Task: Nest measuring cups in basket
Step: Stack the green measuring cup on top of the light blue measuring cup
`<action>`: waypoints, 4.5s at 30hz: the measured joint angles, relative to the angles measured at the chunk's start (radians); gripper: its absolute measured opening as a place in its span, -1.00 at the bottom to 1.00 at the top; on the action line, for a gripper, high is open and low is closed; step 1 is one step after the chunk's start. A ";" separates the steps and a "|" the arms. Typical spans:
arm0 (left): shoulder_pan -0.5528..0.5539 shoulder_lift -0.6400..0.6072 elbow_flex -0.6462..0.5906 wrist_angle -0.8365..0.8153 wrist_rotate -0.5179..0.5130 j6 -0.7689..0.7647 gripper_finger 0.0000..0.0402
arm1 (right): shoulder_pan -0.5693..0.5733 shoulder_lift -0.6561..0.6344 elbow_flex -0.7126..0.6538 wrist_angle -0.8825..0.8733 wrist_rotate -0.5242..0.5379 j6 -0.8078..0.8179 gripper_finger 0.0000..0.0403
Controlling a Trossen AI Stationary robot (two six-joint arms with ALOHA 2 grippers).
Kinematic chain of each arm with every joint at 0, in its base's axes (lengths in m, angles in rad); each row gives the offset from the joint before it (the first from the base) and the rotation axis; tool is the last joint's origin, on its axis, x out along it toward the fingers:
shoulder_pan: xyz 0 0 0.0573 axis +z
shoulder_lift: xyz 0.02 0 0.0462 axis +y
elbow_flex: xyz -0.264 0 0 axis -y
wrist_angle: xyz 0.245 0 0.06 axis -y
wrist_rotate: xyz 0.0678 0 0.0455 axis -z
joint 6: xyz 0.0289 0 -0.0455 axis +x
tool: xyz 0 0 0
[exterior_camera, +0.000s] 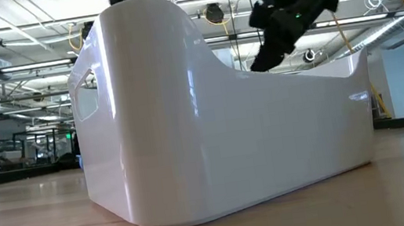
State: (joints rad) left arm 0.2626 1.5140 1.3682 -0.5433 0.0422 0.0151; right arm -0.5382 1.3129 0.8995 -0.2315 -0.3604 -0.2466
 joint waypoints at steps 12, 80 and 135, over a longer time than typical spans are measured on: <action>0.000 -0.372 -0.466 0.405 -0.001 -0.061 -0.57 | -0.033 0.315 0.197 0.022 -0.087 -0.159 0.07; 0.005 -0.456 -0.615 0.433 -0.018 -0.132 0.13 | -0.042 0.661 0.332 0.033 -0.003 -0.289 -0.37; 0.103 -0.456 -0.615 0.322 -0.095 -0.126 0.13 | 0.406 0.249 0.118 -0.214 0.359 0.481 -0.36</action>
State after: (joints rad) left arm 0.3653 1.0584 0.7536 -0.2211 -0.0528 -0.1112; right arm -0.1322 1.5623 1.0180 -0.4454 -0.0017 0.2348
